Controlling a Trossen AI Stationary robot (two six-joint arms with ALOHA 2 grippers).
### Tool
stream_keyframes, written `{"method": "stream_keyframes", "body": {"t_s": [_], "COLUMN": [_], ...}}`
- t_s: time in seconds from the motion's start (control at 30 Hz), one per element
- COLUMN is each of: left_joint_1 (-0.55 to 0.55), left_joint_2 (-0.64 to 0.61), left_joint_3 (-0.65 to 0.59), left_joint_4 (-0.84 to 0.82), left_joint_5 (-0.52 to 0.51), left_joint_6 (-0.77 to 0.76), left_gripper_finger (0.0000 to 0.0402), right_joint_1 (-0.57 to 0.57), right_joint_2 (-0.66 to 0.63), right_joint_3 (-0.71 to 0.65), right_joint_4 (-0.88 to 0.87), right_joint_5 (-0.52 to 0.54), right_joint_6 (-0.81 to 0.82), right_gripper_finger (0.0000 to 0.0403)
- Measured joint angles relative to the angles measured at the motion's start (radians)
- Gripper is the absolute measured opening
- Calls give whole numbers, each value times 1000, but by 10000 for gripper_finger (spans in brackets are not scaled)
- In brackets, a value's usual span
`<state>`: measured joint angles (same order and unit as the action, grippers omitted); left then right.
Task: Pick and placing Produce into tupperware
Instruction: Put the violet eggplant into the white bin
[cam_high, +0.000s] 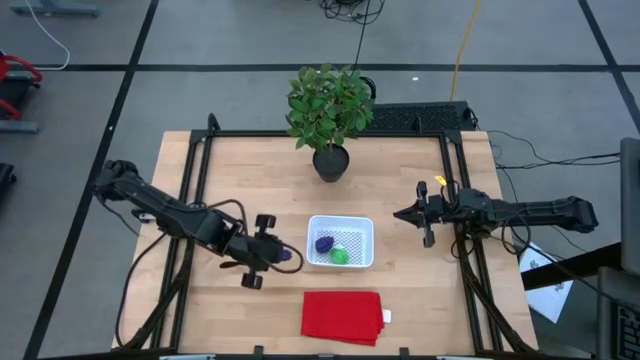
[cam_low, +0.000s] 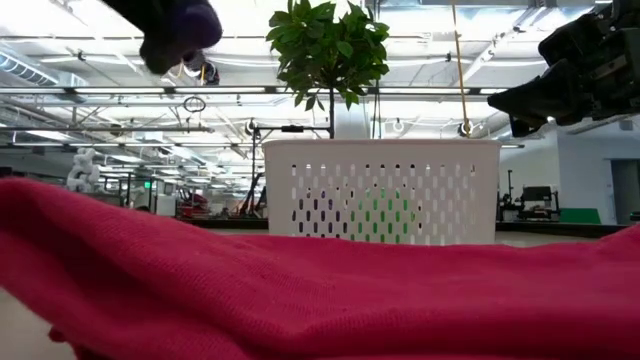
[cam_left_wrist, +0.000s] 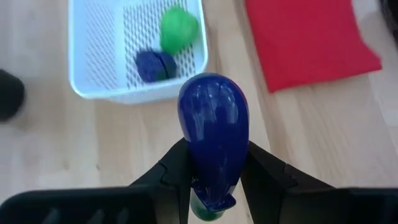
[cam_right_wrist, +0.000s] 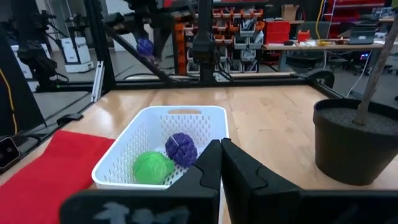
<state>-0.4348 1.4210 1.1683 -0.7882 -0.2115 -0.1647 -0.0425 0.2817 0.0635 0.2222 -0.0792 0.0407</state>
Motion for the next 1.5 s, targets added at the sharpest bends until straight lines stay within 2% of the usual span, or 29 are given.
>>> {"method": "stream_keyframes", "body": {"t_s": [0.1,0.23,0.37,0.53,0.73,1.03,1.5], "left_joint_1": [8,25,55,93,169,224,234], "left_joint_2": [-22,-58,-100,-154,-246,-390,-410], "left_joint_3": [0,0,-2,-2,-100,-282,-296], "left_joint_4": [-4,-41,-52,-48,47,273,338], "left_joint_5": [-21,-79,-104,-105,-104,-25,82], "left_joint_6": [31,51,80,156,217,280,356], "left_gripper_finger": [108,108,108,108,108,108,108], "right_joint_1": [-2,-4,-4,-4,-5,-5,-5], "right_joint_2": [-3,-12,-18,-18,-18,-18,-17], "right_joint_3": [0,0,0,0,0,0,0], "right_joint_4": [9,13,45,168,262,148,159], "right_joint_5": [15,85,86,85,82,79,79], "right_joint_6": [20,21,23,-15,-52,-9,-19], "right_gripper_finger": [0,0,0,0,0,0,0]}}
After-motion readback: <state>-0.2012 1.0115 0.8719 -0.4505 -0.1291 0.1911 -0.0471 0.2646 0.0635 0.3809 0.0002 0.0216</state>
